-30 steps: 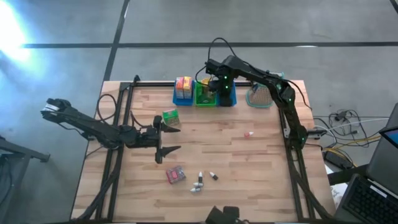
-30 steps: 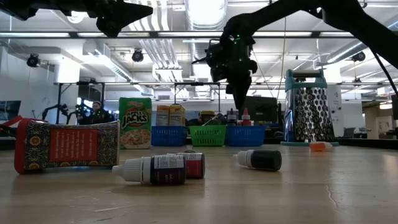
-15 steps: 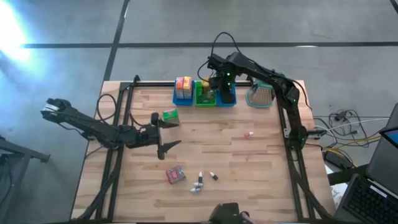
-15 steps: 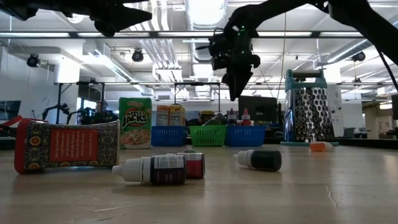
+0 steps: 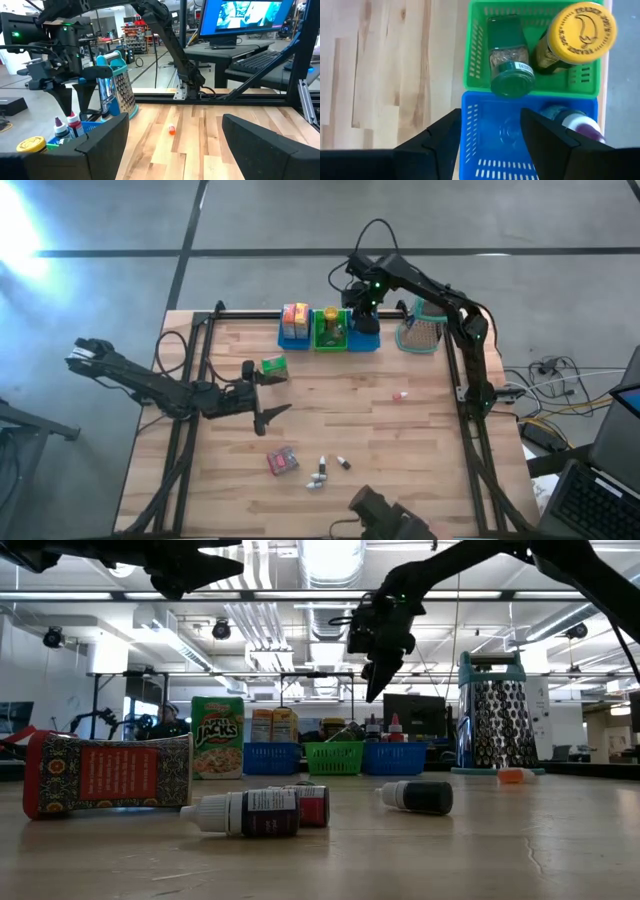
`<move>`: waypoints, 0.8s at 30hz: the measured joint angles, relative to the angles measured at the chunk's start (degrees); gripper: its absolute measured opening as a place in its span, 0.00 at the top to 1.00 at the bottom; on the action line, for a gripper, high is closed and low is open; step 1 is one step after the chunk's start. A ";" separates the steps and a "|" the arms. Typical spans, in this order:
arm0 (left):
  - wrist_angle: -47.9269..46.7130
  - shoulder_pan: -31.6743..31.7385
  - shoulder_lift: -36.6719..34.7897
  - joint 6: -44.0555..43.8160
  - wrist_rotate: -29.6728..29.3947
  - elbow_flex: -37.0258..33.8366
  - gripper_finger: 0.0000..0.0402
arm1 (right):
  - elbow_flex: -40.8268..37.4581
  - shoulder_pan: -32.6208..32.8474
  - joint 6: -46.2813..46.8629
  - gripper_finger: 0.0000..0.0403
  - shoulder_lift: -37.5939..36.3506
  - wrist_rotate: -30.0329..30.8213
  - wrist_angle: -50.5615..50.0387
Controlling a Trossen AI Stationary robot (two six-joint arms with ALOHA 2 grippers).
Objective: Pick & Place Kitchen Items
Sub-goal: Put the green seasoning bottle into the green bin
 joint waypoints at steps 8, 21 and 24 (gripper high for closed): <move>-0.05 0.27 0.00 0.73 -0.01 0.00 0.19 | -2.94 0.07 1.26 0.55 0.00 -0.05 4.89; 0.04 0.35 0.00 1.44 -0.01 0.00 0.19 | -4.98 1.57 -2.48 0.32 -0.02 0.85 11.26; 0.08 0.35 0.00 1.65 -0.01 0.00 0.19 | -4.80 1.57 -1.39 0.26 -0.02 1.52 11.86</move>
